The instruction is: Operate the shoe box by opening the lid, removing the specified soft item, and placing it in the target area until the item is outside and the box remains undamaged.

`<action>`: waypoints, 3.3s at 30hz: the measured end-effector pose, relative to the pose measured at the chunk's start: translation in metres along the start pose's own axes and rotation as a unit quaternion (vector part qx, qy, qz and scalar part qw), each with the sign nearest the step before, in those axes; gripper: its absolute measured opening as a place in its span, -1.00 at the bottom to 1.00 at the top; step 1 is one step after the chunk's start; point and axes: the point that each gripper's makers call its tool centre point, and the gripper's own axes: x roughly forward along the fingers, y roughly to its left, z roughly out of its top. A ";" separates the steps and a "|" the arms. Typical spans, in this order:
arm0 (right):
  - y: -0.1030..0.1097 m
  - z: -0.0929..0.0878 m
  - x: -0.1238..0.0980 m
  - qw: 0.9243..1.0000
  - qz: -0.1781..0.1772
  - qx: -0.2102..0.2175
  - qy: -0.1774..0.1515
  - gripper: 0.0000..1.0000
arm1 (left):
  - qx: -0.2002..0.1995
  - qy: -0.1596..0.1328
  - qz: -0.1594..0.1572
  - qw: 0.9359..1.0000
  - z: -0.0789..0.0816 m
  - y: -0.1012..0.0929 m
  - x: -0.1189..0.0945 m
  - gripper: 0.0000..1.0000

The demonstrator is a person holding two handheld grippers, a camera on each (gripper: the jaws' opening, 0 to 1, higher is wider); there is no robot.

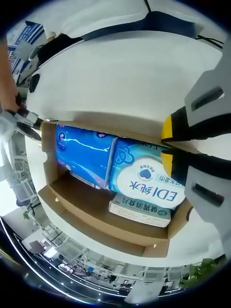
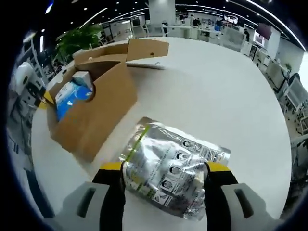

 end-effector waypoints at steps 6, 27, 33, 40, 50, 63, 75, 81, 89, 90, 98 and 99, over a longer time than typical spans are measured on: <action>0.007 0.029 -0.031 0.999 0.006 -0.030 -0.030 0.40 | 0.001 0.001 0.000 1.000 -0.001 0.000 0.000 -0.87; 0.094 0.143 -0.104 0.946 0.084 -0.304 -0.072 0.52 | -0.002 -0.001 0.005 1.000 0.000 0.000 0.000 -0.87; 0.109 0.152 -0.103 0.927 0.096 -0.358 -0.057 0.52 | 0.000 -0.003 0.007 1.000 0.000 0.000 0.000 -0.86; 0.129 0.162 -0.098 0.912 0.122 -0.392 -0.027 0.42 | 0.013 -0.004 0.003 1.000 0.000 0.000 -0.001 -0.87; 0.154 0.153 -0.061 0.895 0.149 -0.421 0.021 0.33 | 0.011 -0.015 -0.010 1.000 0.000 -0.001 0.001 -0.87; 0.159 0.124 -0.035 0.877 0.173 -0.440 0.084 0.38 | 0.032 -0.026 -0.009 0.999 0.001 -0.005 0.001 -0.87; 0.161 0.110 -0.007 0.860 0.200 -0.455 0.117 0.38 | 0.035 -0.026 -0.006 0.999 0.002 -0.005 0.001 -0.87; 0.166 0.102 0.004 0.847 0.218 -0.467 0.128 0.36 | 0.036 -0.023 -0.004 0.999 0.001 -0.004 0.002 -0.87; 0.173 0.085 0.020 0.833 0.237 -0.477 0.149 0.34 | 0.035 -0.027 0.002 0.999 0.000 -0.003 0.001 -0.86; 0.175 0.085 0.023 0.833 0.236 -0.479 0.149 0.32 | 0.035 -0.027 0.001 0.999 0.000 -0.003 0.002 -0.86; 0.181 0.077 0.031 0.832 0.244 -0.473 0.156 0.23 | 0.033 -0.028 0.000 0.999 0.000 -0.003 0.002 -0.86; 0.181 0.078 0.033 0.832 0.241 -0.476 0.153 0.22 | 0.033 -0.028 0.000 0.999 0.000 -0.003 0.002 -0.86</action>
